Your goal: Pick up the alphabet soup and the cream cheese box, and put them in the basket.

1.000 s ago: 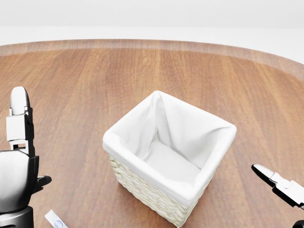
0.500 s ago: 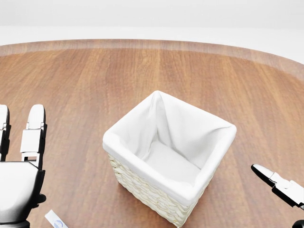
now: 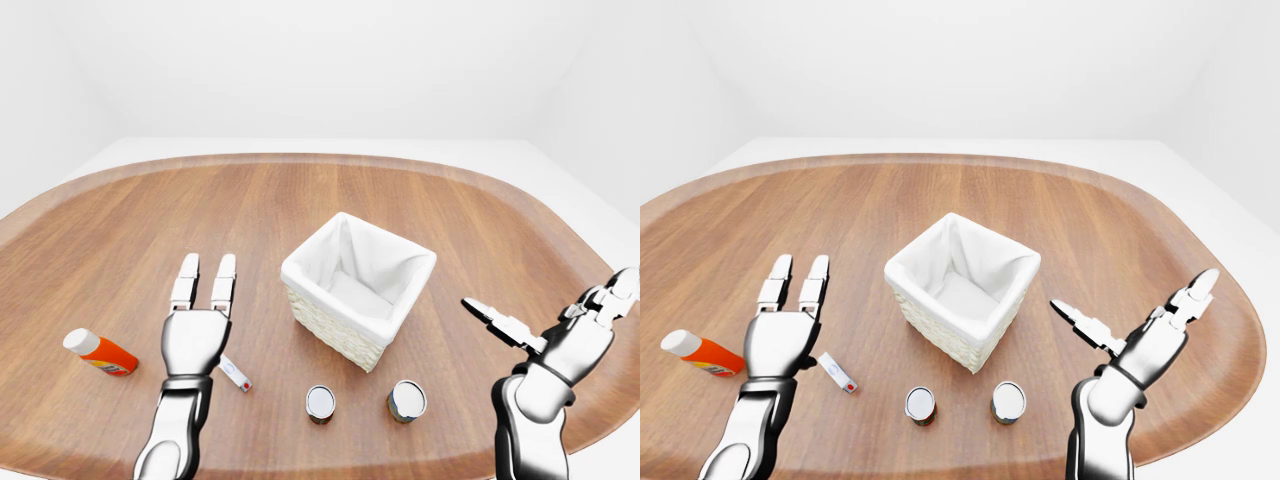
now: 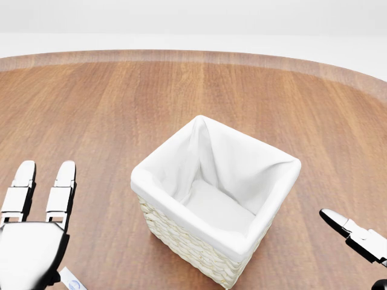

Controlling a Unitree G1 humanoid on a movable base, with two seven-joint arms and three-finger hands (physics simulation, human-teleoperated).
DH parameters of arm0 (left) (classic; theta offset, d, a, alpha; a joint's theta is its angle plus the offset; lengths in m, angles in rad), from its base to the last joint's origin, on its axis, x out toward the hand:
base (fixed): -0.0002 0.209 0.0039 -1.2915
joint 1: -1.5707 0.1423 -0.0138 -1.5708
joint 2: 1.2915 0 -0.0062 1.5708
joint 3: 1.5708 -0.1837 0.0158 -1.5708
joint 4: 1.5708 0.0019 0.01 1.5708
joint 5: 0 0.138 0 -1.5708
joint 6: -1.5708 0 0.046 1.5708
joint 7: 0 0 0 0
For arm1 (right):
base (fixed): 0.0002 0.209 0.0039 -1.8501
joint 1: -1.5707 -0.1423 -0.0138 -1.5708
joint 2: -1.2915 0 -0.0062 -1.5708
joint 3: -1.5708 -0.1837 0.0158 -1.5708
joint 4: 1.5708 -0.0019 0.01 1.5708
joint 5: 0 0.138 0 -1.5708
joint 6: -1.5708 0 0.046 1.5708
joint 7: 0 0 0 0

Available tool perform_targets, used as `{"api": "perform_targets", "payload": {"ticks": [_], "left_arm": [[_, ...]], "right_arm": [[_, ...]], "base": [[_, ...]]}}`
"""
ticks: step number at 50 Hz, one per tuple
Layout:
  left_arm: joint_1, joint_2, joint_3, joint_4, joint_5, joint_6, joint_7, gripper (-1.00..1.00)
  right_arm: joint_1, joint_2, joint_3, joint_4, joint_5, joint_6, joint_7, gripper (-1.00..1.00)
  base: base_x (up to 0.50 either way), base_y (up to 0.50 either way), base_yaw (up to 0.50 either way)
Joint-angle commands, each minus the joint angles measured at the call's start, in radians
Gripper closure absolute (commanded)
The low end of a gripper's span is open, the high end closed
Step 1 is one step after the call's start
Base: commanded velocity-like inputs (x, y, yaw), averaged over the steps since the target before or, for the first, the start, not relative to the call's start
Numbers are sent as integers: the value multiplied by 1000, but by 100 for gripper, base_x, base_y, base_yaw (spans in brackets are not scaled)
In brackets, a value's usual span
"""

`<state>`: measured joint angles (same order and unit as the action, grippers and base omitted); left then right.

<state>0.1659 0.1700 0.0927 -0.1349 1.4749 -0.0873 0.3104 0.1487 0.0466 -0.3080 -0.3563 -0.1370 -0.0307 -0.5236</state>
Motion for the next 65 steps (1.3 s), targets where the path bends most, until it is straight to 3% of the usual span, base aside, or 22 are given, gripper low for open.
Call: {"api": "perform_targets", "payload": {"ticks": [1,9,17,29,48,60,65], "left_arm": [[1,13,-30,84,22,0,-1,-100],[-2,40,-43,183,49,0,-1,-100],[26,52,-30,151,43,0,-38,-100],[-11,68,-44,266,47,0,-42,-100],[-117,92,-136,557,91,0,100,-100],[-117,97,-165,601,96,0,94,-100],[-154,104,-174,695,107,0,116,-100]], "right_arm": [[1,1,0,-11,0,12,0,-100],[2,2,1,-7,-3,9,0,-100],[1,2,4,-9,-7,12,0,-100],[-2,-1,1,6,-3,2,0,-100],[-2,-1,1,5,-3,3,0,-100],[-1,-1,1,4,-3,4,0,-100],[-3,-2,1,9,-2,1,0,-100]], "base": [[0,0,0],[0,0,0],[0,0,0],[0,0,0],[0,0,0],[0,0,0],[0,0,0]]}}
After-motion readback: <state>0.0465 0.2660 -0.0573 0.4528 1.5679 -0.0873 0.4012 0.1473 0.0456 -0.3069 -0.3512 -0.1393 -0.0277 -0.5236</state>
